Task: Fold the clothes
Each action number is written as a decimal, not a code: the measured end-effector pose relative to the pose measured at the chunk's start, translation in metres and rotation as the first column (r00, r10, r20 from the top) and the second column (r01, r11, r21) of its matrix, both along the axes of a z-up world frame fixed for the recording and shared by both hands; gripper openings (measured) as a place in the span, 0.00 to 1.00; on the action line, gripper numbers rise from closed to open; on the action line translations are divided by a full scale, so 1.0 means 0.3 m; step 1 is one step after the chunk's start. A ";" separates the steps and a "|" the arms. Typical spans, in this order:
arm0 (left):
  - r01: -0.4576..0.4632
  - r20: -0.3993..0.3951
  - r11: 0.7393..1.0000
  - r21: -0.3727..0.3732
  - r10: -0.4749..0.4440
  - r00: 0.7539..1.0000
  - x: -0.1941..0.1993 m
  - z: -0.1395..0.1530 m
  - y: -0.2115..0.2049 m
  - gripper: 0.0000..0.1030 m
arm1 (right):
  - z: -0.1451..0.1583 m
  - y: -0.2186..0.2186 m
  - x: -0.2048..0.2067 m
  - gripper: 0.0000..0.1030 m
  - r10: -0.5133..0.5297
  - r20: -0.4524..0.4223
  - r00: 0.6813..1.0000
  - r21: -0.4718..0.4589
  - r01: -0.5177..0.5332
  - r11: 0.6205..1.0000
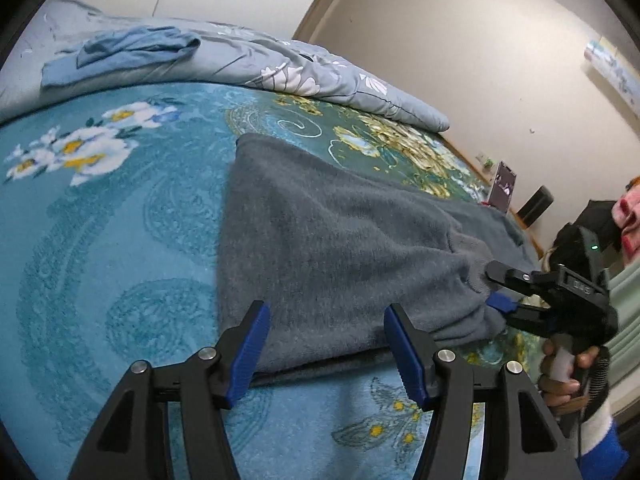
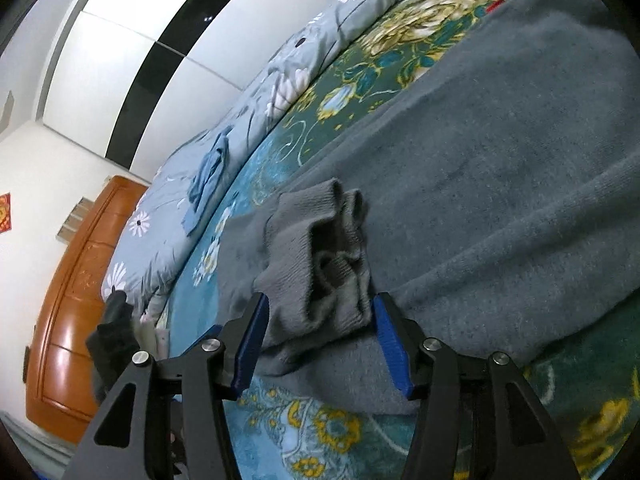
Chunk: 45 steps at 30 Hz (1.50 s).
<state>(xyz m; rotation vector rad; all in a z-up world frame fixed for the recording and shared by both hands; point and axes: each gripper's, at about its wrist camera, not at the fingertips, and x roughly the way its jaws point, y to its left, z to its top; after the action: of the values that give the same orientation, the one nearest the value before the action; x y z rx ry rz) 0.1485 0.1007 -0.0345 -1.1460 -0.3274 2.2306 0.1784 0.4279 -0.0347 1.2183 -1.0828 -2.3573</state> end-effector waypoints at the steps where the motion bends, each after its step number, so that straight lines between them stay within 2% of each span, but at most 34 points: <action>1: 0.001 0.003 1.000 0.008 -0.001 1.000 0.000 0.000 -0.005 0.62 | 0.000 0.001 -0.002 0.54 -0.011 -0.004 1.000 -0.014 0.011 1.000; 5: -0.010 0.016 0.999 0.033 0.009 1.000 -0.004 0.007 -0.019 0.62 | 0.001 0.003 0.001 0.56 -0.042 -0.019 0.999 -0.081 0.040 0.996; 7: -0.018 0.024 0.999 0.045 0.017 1.000 -0.006 0.012 -0.028 0.62 | -0.004 0.005 -0.001 0.50 -0.052 -0.022 0.998 -0.139 0.049 0.989; 9: -0.027 0.035 0.998 0.059 0.025 0.999 -0.009 0.013 -0.038 0.62 | -0.008 0.007 -0.002 0.32 -0.063 -0.024 0.998 -0.197 0.057 0.979; 10: -0.035 0.045 0.997 0.074 0.032 0.998 -0.012 0.013 -0.047 0.62 | -0.003 0.004 -0.009 0.27 -0.065 -0.021 0.998 -0.193 0.060 0.979; 11: -0.041 0.053 0.995 0.087 0.037 0.998 -0.013 0.014 -0.055 0.63 | 0.002 0.001 -0.016 0.16 -0.066 -0.017 0.998 -0.185 0.062 0.981; 13: -0.056 0.068 0.992 0.109 0.049 0.996 -0.016 0.018 -0.071 0.63 | 0.014 -0.005 -0.030 0.15 -0.068 -0.010 0.998 -0.168 0.065 0.984; 15: -0.073 0.073 0.990 0.121 0.065 0.995 -0.020 0.028 -0.087 0.65 | 0.066 -0.015 -0.047 0.14 -0.046 -0.041 0.998 -0.123 0.041 0.992; 18: -0.091 0.071 0.985 0.145 0.081 0.994 -0.023 0.051 -0.109 0.66 | 0.189 -0.013 -0.046 0.14 -0.010 -0.146 0.989 -0.059 0.001 0.998; 20: -0.096 0.071 0.983 0.159 0.085 0.994 -0.026 0.062 -0.119 0.68 | 0.291 -0.005 -0.022 0.14 0.018 -0.251 0.968 -0.005 -0.020 1.000; 23: -0.105 0.088 0.983 0.151 0.092 0.992 -0.044 0.058 -0.114 0.69 | 0.368 0.036 0.049 0.14 0.046 -0.362 0.931 0.079 -0.018 0.997; 25: -0.097 0.106 0.984 0.151 0.082 0.991 -0.065 0.045 -0.092 0.69 | 0.325 0.112 0.072 0.14 0.012 -0.319 0.948 0.144 0.035 0.989; 28: -0.086 0.133 0.985 0.152 0.066 0.989 -0.096 0.026 -0.059 0.69 | 0.172 0.245 0.075 0.14 -0.113 -0.151 0.982 0.122 0.132 0.984; 30: -0.069 0.148 0.985 0.158 0.046 0.988 -0.119 0.018 -0.029 0.69 | 0.113 0.306 0.094 0.14 -0.157 -0.117 0.981 0.066 0.165 0.984; 32: -0.034 0.152 0.984 0.174 0.008 0.988 -0.144 0.016 0.012 0.69 | 0.100 0.326 0.105 0.14 -0.175 -0.120 0.977 0.041 0.181 0.983; 35: -0.012 0.147 0.985 0.175 -0.014 0.989 -0.191 0.008 0.069 0.69 | 0.127 0.314 0.117 0.14 -0.168 -0.160 0.973 0.073 0.182 0.981; 38: -0.018 0.200 0.983 0.185 -0.020 0.980 -0.233 -0.027 0.104 0.69 | 0.121 0.328 0.127 0.14 -0.183 -0.165 0.969 0.109 0.202 0.973; 41: -0.029 0.239 0.968 0.251 -0.033 0.971 -0.259 -0.056 0.107 0.69 | 0.066 0.367 0.139 0.14 -0.222 -0.121 0.967 0.065 0.231 0.971; 45: -0.032 0.273 0.940 0.338 -0.065 0.960 -0.292 -0.070 0.112 0.66 | 0.033 0.387 0.150 0.14 -0.245 -0.107 0.963 0.024 0.249 0.968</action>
<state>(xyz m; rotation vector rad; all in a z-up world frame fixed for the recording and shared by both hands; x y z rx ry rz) 0.0609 0.1343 -0.0555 -1.2623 -0.7852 1.8962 0.2232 0.5440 -0.0248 1.0098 -1.2240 -2.6044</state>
